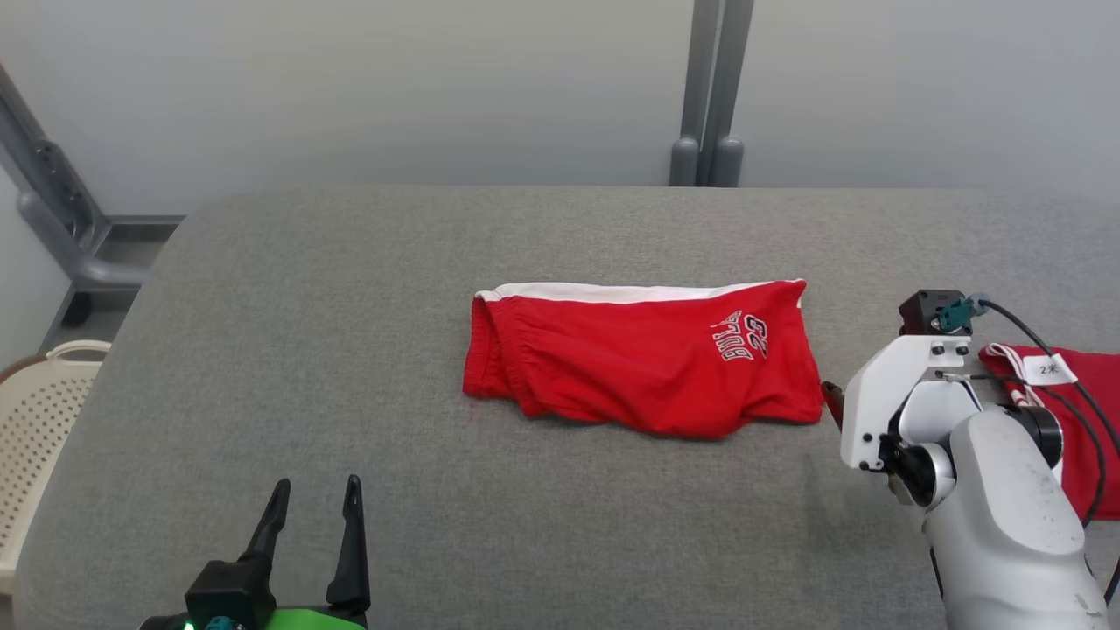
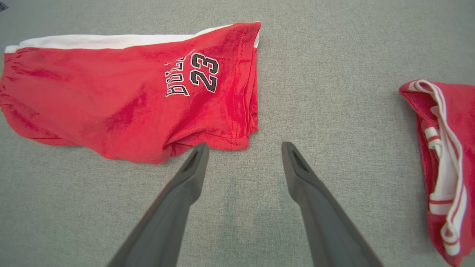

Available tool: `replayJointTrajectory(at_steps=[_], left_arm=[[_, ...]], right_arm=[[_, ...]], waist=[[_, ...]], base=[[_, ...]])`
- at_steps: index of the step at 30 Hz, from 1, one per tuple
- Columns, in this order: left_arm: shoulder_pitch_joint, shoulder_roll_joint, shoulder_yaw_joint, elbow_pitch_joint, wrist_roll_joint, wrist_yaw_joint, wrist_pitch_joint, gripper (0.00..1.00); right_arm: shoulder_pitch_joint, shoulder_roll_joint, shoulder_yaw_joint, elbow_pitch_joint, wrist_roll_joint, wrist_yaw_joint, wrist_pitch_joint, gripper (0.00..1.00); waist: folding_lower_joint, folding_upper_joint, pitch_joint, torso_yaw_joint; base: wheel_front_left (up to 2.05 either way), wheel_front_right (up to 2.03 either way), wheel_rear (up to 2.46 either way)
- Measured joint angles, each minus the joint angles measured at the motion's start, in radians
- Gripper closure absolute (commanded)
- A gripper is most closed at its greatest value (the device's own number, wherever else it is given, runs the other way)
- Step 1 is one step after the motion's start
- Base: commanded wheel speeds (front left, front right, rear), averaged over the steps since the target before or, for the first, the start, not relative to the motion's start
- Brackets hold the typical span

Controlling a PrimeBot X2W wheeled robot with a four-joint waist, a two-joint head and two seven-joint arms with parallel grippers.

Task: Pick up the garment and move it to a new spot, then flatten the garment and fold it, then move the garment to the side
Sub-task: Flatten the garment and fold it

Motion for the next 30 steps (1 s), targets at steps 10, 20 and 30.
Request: replayJointTrajectory(at_steps=[10, 20, 30], left_arm=[[-0.053, -0.011, -0.045, 0.009, 0.017, -0.027, -0.007, 0.0], [-0.126, -0.029, -0.058, 0.005, 0.038, -0.038, -0.036, 0.0], [-0.147, -0.037, -0.057, 0.002, 0.043, -0.037, -0.045, 0.0]], right_arm=[[-0.17, -0.035, -0.17, 0.15, -0.178, 0.0, 0.077, 0.0], [-0.314, -0.09, -0.288, 0.239, -0.269, 0.0, 0.063, 0.0], [-0.36, -0.086, -0.329, 0.333, -0.317, 0.0, 0.052, 0.0]], waist=[[0.0, 0.0, 0.074, 0.108], [0.0001, 0.0, 0.2, 0.187], [0.0002, 0.0, 0.293, 0.236]], base=[[0.0, 0.0, 0.0], [0.0, 0.0, 0.0], [0.0, 0.0, 0.0]])
